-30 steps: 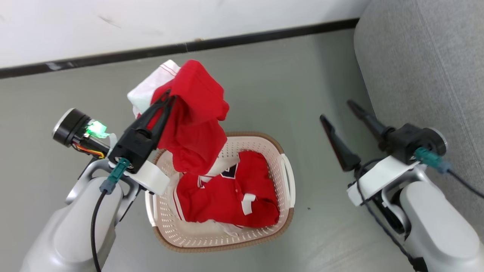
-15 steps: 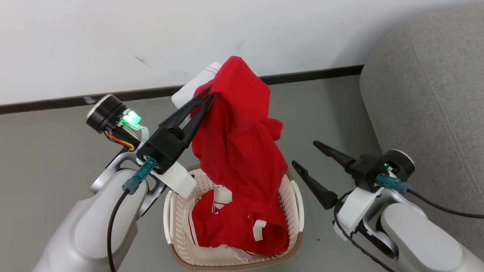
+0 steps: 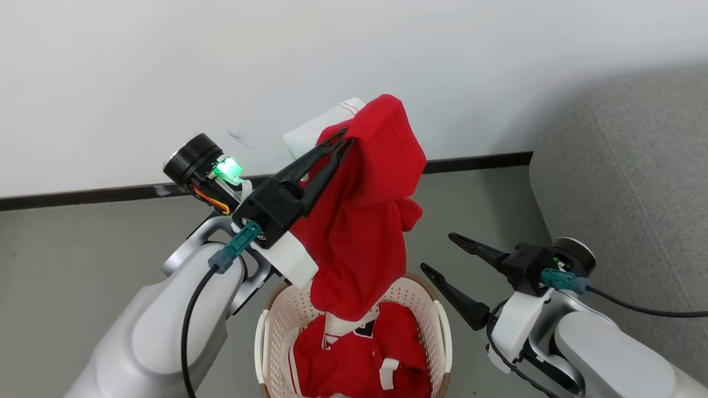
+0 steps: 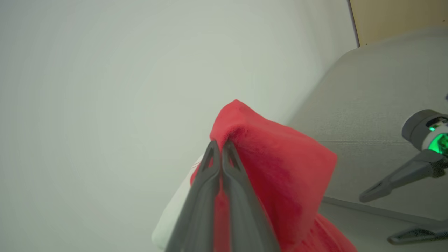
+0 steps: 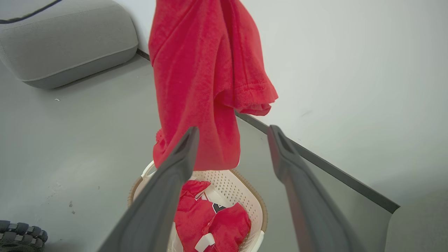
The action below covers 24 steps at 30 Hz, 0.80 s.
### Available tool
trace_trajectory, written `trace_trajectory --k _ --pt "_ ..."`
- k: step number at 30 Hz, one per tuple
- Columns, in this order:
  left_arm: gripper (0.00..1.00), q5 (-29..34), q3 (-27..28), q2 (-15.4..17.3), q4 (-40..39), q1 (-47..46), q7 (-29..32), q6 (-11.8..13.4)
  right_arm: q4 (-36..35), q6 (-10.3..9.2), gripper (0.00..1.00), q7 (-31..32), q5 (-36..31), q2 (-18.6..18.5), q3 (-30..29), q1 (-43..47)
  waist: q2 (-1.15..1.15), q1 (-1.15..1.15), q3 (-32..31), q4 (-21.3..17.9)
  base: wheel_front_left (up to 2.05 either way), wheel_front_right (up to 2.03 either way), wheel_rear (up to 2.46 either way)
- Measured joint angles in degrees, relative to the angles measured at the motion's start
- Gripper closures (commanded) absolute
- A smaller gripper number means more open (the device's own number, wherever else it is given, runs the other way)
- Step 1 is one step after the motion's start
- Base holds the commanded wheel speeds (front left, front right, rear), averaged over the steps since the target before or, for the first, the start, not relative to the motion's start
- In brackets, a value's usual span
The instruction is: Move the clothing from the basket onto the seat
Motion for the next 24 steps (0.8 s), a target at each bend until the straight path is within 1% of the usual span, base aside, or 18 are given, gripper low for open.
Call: trace_trajectory --k 3,9,18,24 --pt "1.00 -0.5 -0.5 -0.3 0.0 -0.2 0.7 -0.5 0.0 0.00 0.00 0.0 0.9 -0.3 1.3 -0.5 0.00 0.00 -1.4 0.3 0.00 0.00 0.00" --pt "1.00 -1.3 -1.4 -0.7 0.0 -0.9 2.4 -0.5 -0.1 0.00 0.00 0.0 2.7 -0.4 3.0 -1.1 0.00 0.00 -3.5 0.8 0.00 0.00 0.00" --pt "1.00 -3.3 -3.5 -1.7 0.0 -1.0 4.6 -0.7 -1.9 0.00 0.00 0.0 7.8 1.2 10.7 -1.0 0.00 0.00 -6.5 1.7 0.00 0.00 0.00" --pt "1.00 -3.9 -4.4 -1.9 0.0 -1.0 5.7 -0.9 -2.1 0.00 0.00 0.0 9.9 1.1 12.5 -1.0 0.00 0.00 -7.9 2.3 0.00 0.00 0.00"
